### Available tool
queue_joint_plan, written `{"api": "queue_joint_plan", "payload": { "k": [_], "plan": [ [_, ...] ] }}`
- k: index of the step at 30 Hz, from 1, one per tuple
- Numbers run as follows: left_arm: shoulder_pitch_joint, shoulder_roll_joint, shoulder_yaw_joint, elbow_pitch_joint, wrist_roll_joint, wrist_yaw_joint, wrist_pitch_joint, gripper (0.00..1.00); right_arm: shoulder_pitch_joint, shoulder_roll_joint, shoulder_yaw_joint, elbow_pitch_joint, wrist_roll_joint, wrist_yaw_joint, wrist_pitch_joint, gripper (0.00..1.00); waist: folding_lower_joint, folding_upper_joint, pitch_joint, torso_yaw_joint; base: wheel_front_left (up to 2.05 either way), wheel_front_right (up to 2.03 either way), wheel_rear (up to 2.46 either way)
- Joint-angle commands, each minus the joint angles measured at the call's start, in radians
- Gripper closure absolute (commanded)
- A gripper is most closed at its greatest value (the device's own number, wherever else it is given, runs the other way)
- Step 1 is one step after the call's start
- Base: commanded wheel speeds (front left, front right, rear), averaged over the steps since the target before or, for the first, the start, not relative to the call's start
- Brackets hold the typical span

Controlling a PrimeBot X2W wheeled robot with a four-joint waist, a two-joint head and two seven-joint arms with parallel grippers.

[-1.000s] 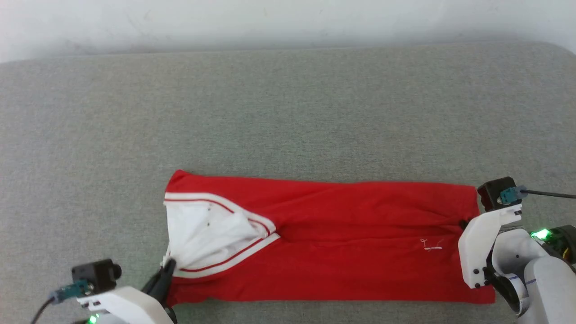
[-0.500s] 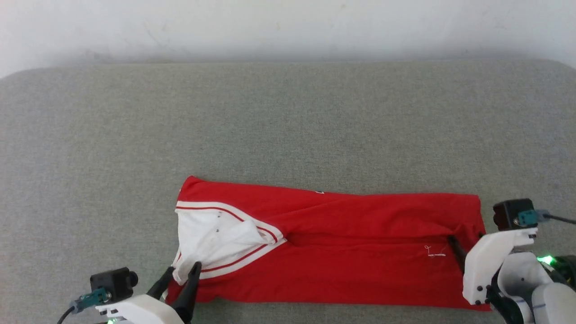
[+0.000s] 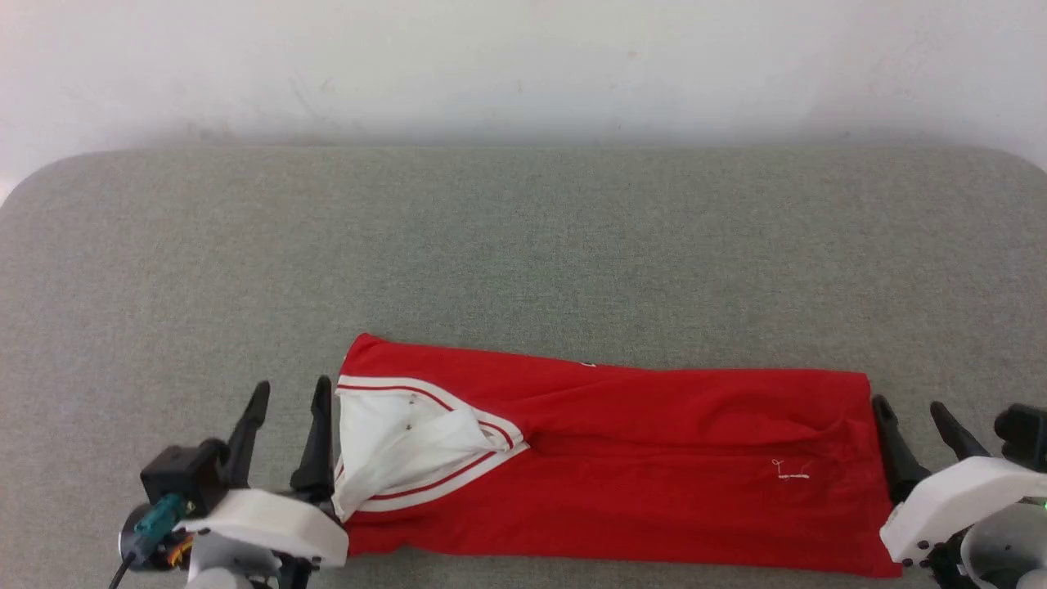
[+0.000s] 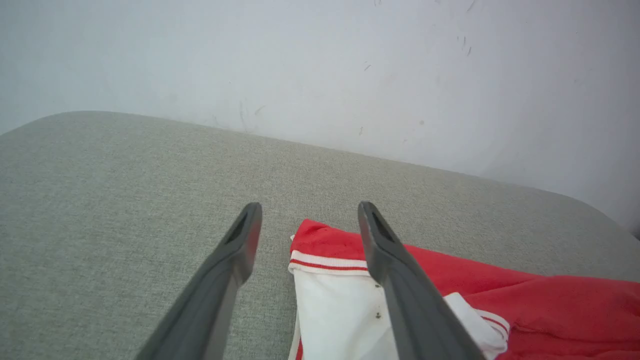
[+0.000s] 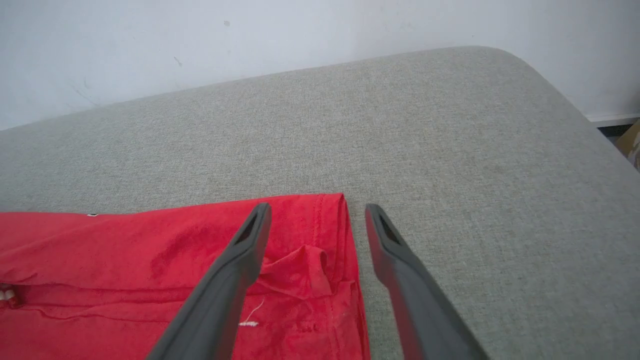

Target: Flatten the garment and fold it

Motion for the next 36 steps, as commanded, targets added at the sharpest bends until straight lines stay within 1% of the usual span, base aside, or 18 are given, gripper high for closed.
{"api": "queue_joint_plan", "payload": {
  "k": [1,5,8,12,18,23,27,28,29,30,32,33,34,36],
  "plan": [
    [-0.023,-0.003,0.005,0.004,0.016,0.005,-0.006,0.00,0.003,0.003,-0.005,0.006,0.005,-0.001,-0.009,0.00,0.0000,-0.0001,-0.003,-0.001,0.00,0.00,0.00],
    [-0.083,-0.028,0.039,0.009,0.119,0.020,-0.013,0.00,-0.026,0.003,-0.017,0.069,0.027,-0.001,-0.038,0.00,0.0000,-0.0001,-0.012,-0.002,0.00,0.00,0.00],
    [-0.104,-0.067,0.080,-0.011,0.193,0.017,-0.014,0.00,-0.057,0.003,-0.025,0.132,0.040,-0.001,-0.015,0.00,0.0000,-0.0001,-0.015,-0.004,0.00,0.00,0.00],
    [-0.104,-0.106,0.122,-0.018,0.257,-0.011,-0.014,0.00,-0.106,0.003,-0.028,0.228,0.044,-0.001,0.053,0.00,0.0000,-0.0001,-0.015,-0.017,0.00,0.00,0.00],
    [-0.094,-0.153,0.173,-0.011,0.314,-0.059,-0.014,0.00,-0.164,0.003,-0.022,0.360,0.009,-0.001,0.186,0.00,0.0000,-0.0001,-0.020,-0.023,0.00,0.00,0.00],
    [-0.087,-0.180,0.202,0.007,0.345,-0.092,-0.014,0.00,-0.193,0.003,-0.011,0.412,-0.026,-0.001,0.261,0.00,0.0000,-0.0001,-0.025,-0.020,0.00,0.00,0.00],
    [-0.086,-0.195,0.223,0.014,0.362,-0.112,-0.014,0.00,-0.209,0.003,-0.001,0.428,-0.047,-0.001,0.297,0.00,0.0000,-0.0001,-0.020,-0.019,0.00,0.00,0.00],
    [-0.087,-0.198,0.228,0.015,0.365,-0.116,-0.014,0.00,-0.214,0.003,0.001,0.431,-0.052,-0.001,0.306,0.02,0.0000,-0.0001,-0.016,-0.020,0.00,0.00,0.00],
    [-0.088,-0.201,0.232,0.017,0.368,-0.122,-0.014,0.00,-0.220,0.003,0.003,0.434,-0.057,-0.001,0.314,0.17,0.0000,-0.0001,-0.011,-0.020,0.00,0.00,0.00],
    [-0.091,-0.204,0.235,0.020,0.370,-0.128,-0.014,0.00,-0.226,0.003,0.005,0.438,-0.058,-0.001,0.323,0.44,0.0000,-0.0001,-0.006,-0.021,0.00,0.00,0.00],
    [-0.099,-0.209,0.243,0.023,0.377,-0.136,-0.014,0.00,-0.239,0.003,0.009,0.443,-0.067,-0.001,0.337,0.71,0.0000,-0.0001,0.003,-0.021,0.00,0.00,0.00],
    [-0.102,-0.211,0.246,0.025,0.379,-0.140,-0.014,0.00,-0.245,0.003,0.009,0.445,-0.068,-0.001,0.339,0.91,0.0000,-0.0001,0.006,-0.021,0.00,0.00,0.00],
    [-0.105,-0.214,0.249,0.028,0.383,-0.144,-0.014,0.00,-0.250,0.003,0.009,0.448,-0.066,-0.001,0.341,1.00,0.0000,-0.0001,0.008,-0.021,0.00,0.00,0.00],
    [-0.110,-0.218,0.255,0.032,0.388,-0.151,-0.014,0.00,-0.255,0.003,0.007,0.452,-0.066,-0.001,0.344,1.00,0.0000,-0.0001,0.011,-0.021,0.00,0.00,0.00]
  ]
}}
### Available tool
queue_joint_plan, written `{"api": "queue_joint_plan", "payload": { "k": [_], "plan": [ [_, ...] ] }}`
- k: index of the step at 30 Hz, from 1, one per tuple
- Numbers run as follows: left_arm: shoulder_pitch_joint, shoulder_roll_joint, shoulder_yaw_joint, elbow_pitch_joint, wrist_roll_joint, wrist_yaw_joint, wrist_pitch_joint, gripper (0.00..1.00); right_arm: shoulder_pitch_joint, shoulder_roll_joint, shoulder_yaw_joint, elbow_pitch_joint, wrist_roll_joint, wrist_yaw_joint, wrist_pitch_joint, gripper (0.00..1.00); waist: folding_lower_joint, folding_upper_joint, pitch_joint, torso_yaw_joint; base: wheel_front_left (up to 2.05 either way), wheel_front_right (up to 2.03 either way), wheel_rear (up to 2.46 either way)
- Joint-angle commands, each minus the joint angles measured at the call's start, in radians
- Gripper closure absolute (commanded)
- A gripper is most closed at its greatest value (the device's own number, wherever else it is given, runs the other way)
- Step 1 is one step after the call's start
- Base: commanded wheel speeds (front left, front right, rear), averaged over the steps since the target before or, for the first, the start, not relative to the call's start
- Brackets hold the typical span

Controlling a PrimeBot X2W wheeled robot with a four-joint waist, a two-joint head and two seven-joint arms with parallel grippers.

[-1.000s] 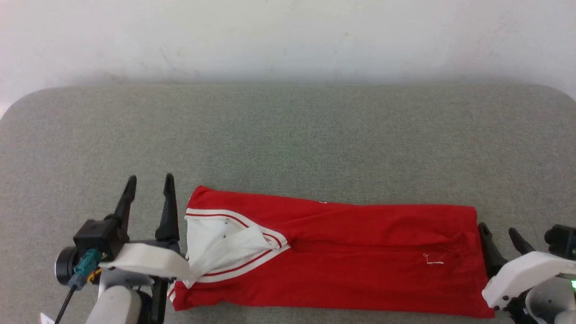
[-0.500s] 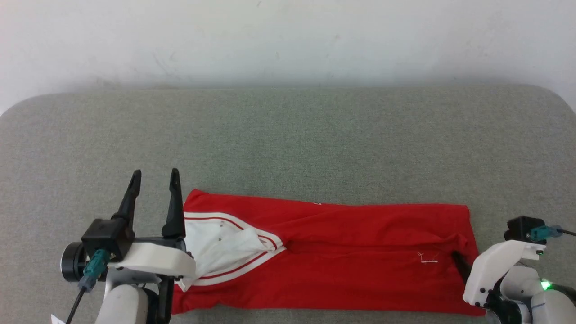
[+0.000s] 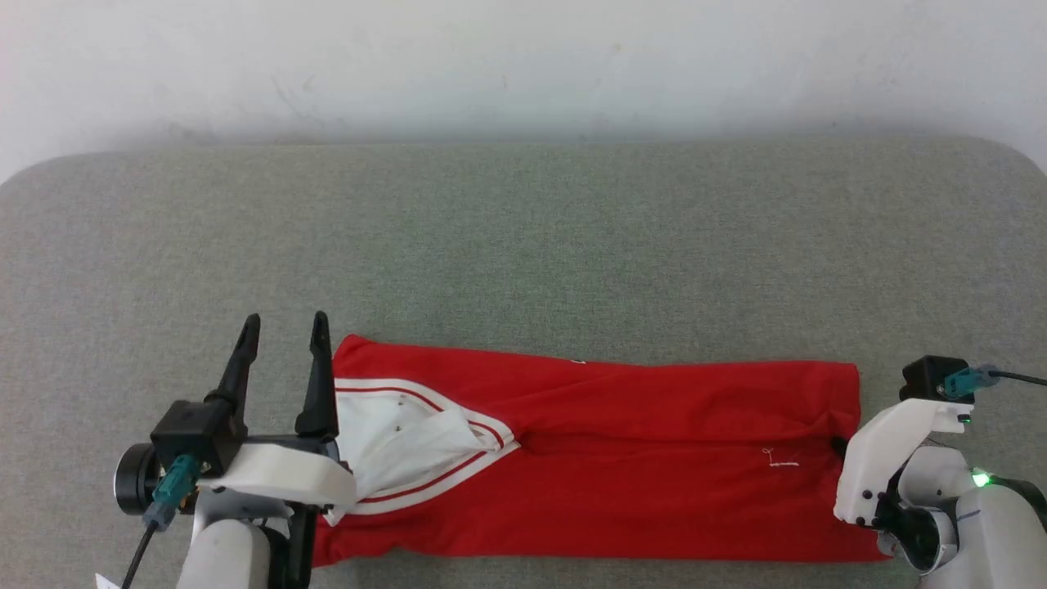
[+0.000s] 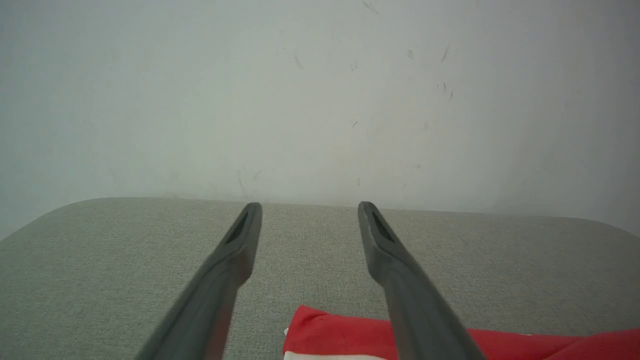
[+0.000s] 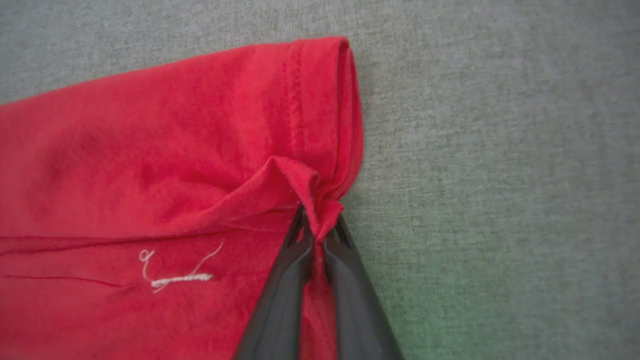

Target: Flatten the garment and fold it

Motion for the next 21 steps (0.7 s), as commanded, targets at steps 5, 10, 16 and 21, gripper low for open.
{"api": "queue_joint_plan", "payload": {
  "k": [5,10,16,21],
  "plan": [
    [-0.018,-0.015,0.020,0.017,0.018,-0.022,-0.004,0.00,0.011,0.009,-0.018,-0.001,-0.029,-0.001,0.004,1.00,0.0000,-0.0001,0.005,-0.003,0.00,0.00,0.00],
    [-0.020,-0.023,0.031,0.021,0.029,-0.029,-0.004,0.00,0.025,0.009,-0.125,-0.055,-0.119,-0.001,-0.023,1.00,0.0000,-0.0001,0.007,-0.004,0.00,0.00,0.00],
    [-0.025,-0.031,0.039,0.026,0.039,-0.038,-0.005,0.00,0.043,0.009,-0.288,-0.116,-0.208,-0.001,-0.064,1.00,0.0000,-0.0001,0.012,-0.001,0.00,0.00,0.00],
    [-0.024,-0.036,0.050,0.024,0.044,-0.042,-0.005,0.00,0.044,0.009,-0.329,-0.154,-0.243,-0.001,-0.095,1.00,0.0000,-0.0001,0.017,-0.005,0.00,0.00,0.00]
  ]
}}
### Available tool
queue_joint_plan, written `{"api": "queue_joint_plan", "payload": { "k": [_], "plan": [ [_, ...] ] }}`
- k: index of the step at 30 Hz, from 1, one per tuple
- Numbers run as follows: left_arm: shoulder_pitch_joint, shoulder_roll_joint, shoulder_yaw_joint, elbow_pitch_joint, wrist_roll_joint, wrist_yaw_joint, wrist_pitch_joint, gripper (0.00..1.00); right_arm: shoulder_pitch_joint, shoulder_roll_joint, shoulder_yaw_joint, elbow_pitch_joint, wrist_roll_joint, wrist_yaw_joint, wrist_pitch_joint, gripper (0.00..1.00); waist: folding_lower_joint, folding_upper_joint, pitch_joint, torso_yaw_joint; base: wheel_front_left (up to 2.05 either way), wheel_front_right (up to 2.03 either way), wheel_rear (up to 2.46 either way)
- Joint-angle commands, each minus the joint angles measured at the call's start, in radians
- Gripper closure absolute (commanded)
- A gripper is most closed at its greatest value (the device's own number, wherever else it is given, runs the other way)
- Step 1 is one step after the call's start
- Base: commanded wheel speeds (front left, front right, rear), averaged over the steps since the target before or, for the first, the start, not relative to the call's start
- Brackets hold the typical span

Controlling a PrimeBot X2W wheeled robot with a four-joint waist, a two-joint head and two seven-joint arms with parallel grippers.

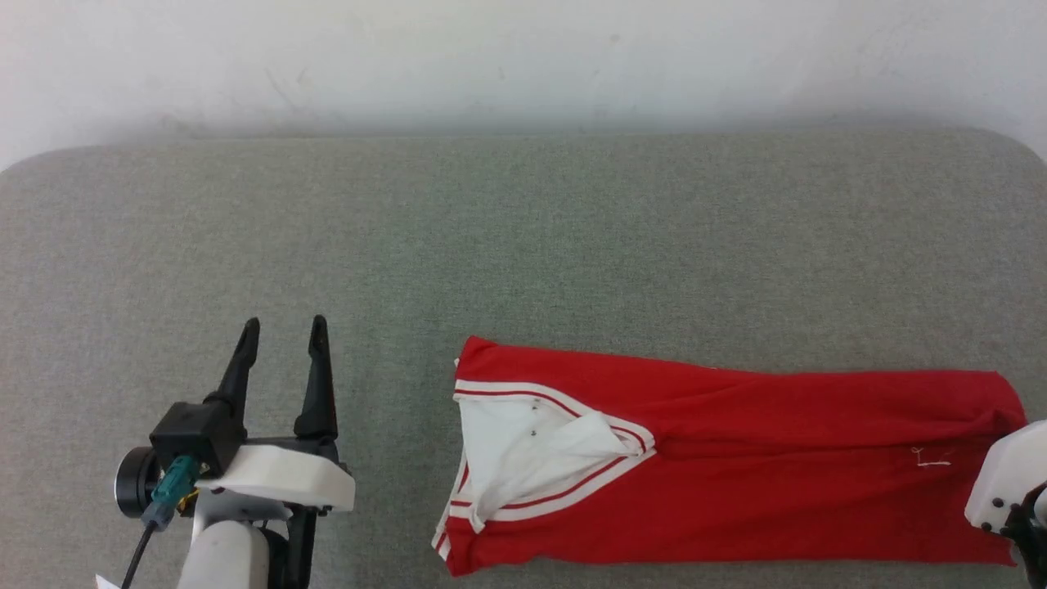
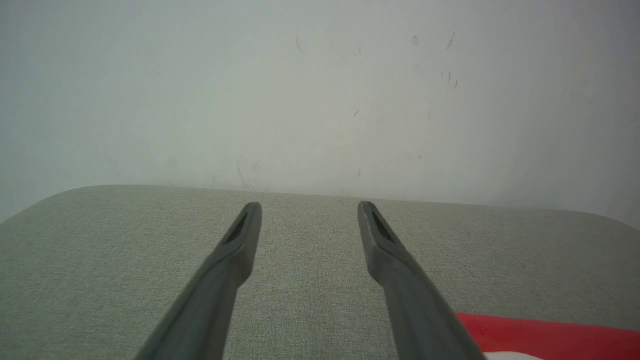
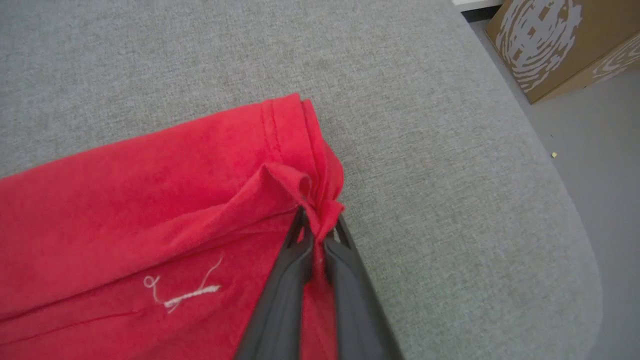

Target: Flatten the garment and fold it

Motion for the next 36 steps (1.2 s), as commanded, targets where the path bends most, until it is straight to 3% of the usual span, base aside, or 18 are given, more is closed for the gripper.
{"api": "queue_joint_plan", "payload": {
  "k": [1,6,10,12,17,21,26,36],
  "plan": [
    [-0.019,-0.004,0.009,-0.001,0.017,-0.007,-0.005,0.00,0.012,-0.004,-0.001,-0.023,-0.030,-0.002,-0.011,1.00,-0.0001,-0.0001,0.001,-0.002,0.00,0.00,0.00],
    [-0.018,-0.008,0.010,0.000,0.022,-0.011,-0.005,0.00,0.044,-0.004,0.061,-0.097,-0.033,-0.002,0.009,1.00,-0.0001,-0.0001,-0.003,0.002,0.00,0.00,0.00],
    [-0.013,-0.010,0.019,-0.003,0.028,-0.014,-0.005,0.00,0.121,-0.004,0.208,-0.310,0.059,-0.002,0.111,1.00,-0.0001,-0.0001,-0.008,0.002,0.00,0.00,0.00],
    [-0.011,-0.010,0.020,-0.003,0.030,-0.015,-0.005,0.00,0.137,-0.004,0.238,-0.360,0.081,-0.002,0.139,1.00,-0.0001,-0.0001,-0.009,0.002,0.00,0.00,0.00],
    [-0.012,-0.013,0.016,0.003,0.036,-0.020,-0.005,0.00,0.191,-0.004,0.430,-0.604,0.143,-0.002,0.264,1.00,-0.0001,-0.0001,-0.012,0.009,0.00,0.00,0.00],
    [-0.020,-0.014,0.013,0.005,0.037,-0.024,-0.005,0.00,0.163,-0.004,0.618,-0.702,0.135,-0.002,0.304,1.00,-0.0001,-0.0001,-0.008,0.020,0.00,0.00,0.00],
    [-0.036,-0.016,0.008,0.006,0.036,-0.028,-0.005,0.00,0.060,-0.012,0.827,-0.640,0.123,-0.002,0.291,1.00,-0.0001,-0.0001,0.009,0.040,0.00,0.00,0.00],
    [-0.073,-0.020,-0.005,0.004,0.029,-0.032,-0.005,0.00,-0.143,-0.005,1.089,-0.285,0.160,-0.002,0.162,1.00,-0.0001,-0.0001,0.068,0.091,0.00,0.00,0.00]
  ]
}}
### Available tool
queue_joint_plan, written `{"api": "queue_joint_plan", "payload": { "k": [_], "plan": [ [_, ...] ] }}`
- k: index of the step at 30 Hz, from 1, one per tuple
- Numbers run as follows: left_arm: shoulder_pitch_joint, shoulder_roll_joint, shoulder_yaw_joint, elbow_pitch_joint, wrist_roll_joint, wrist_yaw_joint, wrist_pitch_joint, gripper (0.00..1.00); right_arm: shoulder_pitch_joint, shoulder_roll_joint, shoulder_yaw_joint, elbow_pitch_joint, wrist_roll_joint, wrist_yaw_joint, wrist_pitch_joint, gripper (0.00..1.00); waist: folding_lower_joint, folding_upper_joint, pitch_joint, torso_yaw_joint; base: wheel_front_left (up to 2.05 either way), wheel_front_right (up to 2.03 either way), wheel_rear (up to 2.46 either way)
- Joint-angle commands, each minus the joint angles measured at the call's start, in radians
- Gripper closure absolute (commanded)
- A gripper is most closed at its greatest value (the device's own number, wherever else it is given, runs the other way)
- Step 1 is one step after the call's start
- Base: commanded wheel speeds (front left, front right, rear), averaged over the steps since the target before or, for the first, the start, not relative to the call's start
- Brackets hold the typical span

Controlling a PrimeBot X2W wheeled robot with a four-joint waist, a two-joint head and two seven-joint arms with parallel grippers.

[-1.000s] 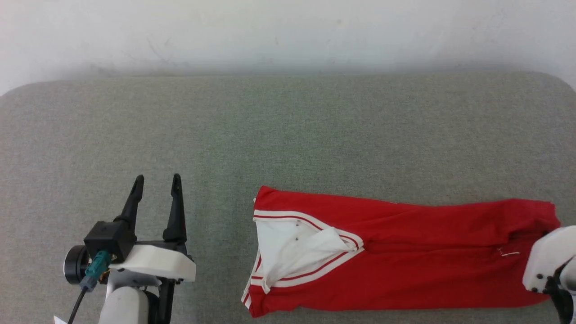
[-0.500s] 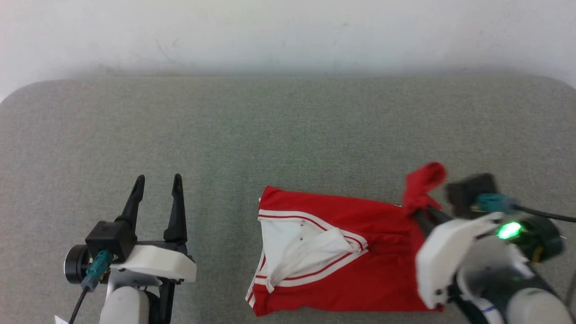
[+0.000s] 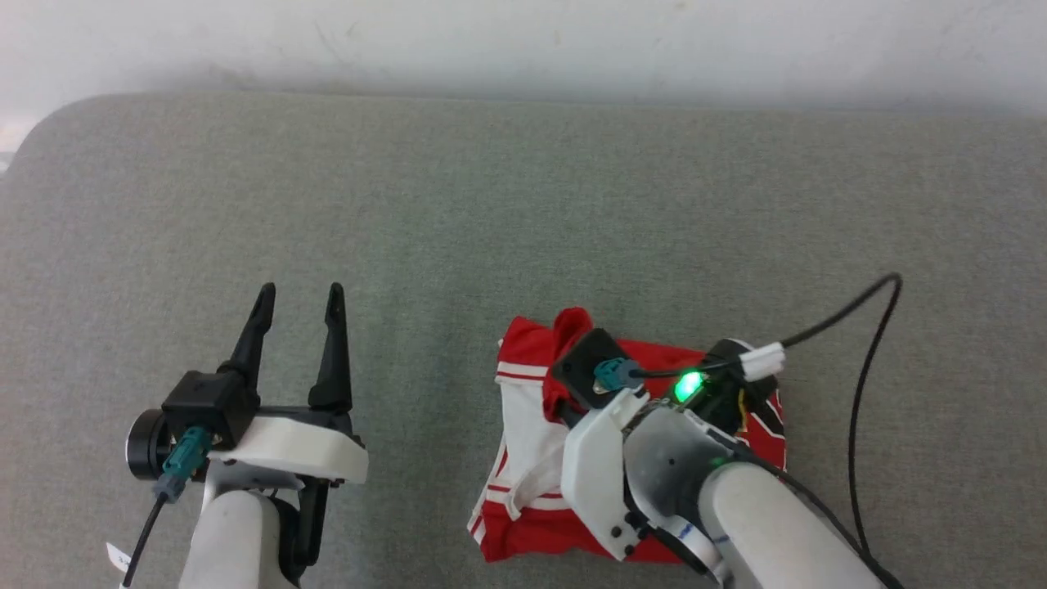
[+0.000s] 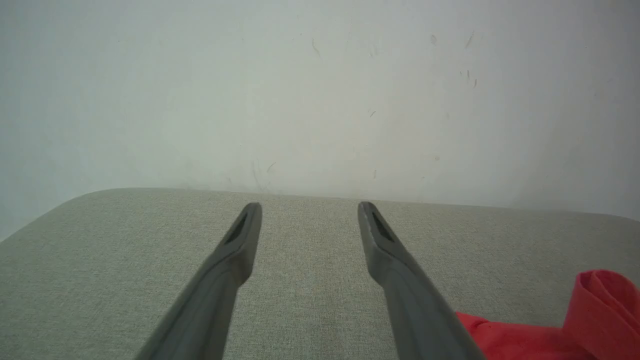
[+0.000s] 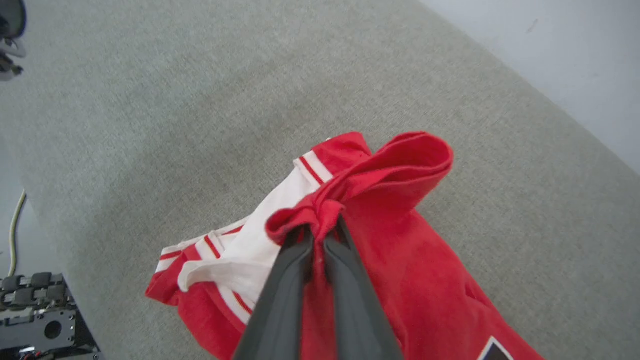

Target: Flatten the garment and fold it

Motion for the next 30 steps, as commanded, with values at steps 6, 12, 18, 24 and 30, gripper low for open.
{"api": "queue_joint_plan", "payload": {
  "k": [6,12,18,24,30],
  "plan": [
    [-0.025,-0.005,0.000,0.003,-0.006,-0.003,-0.005,0.00,-0.105,0.003,0.096,0.185,0.104,-0.002,-0.083,1.00,-0.0001,-0.0001,0.036,0.034,0.00,0.00,0.00],
    [-0.024,-0.006,0.000,0.008,-0.009,0.000,-0.005,0.00,-0.137,0.004,0.133,0.262,0.203,-0.002,-0.139,0.00,-0.0001,-0.0001,0.033,0.028,0.00,0.00,0.00],
    [-0.017,-0.007,0.003,0.009,-0.009,0.002,-0.005,0.00,-0.116,0.004,0.072,0.161,0.325,-0.002,-0.356,0.00,-0.0001,-0.0001,0.009,0.003,0.00,0.00,0.00],
    [0.010,-0.007,0.019,0.001,-0.003,0.004,-0.005,0.00,-0.001,0.004,-0.144,0.025,0.291,-0.002,-0.601,0.00,-0.0001,-0.0001,-0.026,-0.034,0.00,0.00,0.00],
    [0.030,-0.007,0.031,-0.006,0.002,0.002,-0.005,0.00,0.168,0.004,-0.386,-0.054,0.301,-0.002,-0.699,0.00,-0.0001,-0.0001,-0.045,-0.060,0.00,0.00,0.00]
  ]
}}
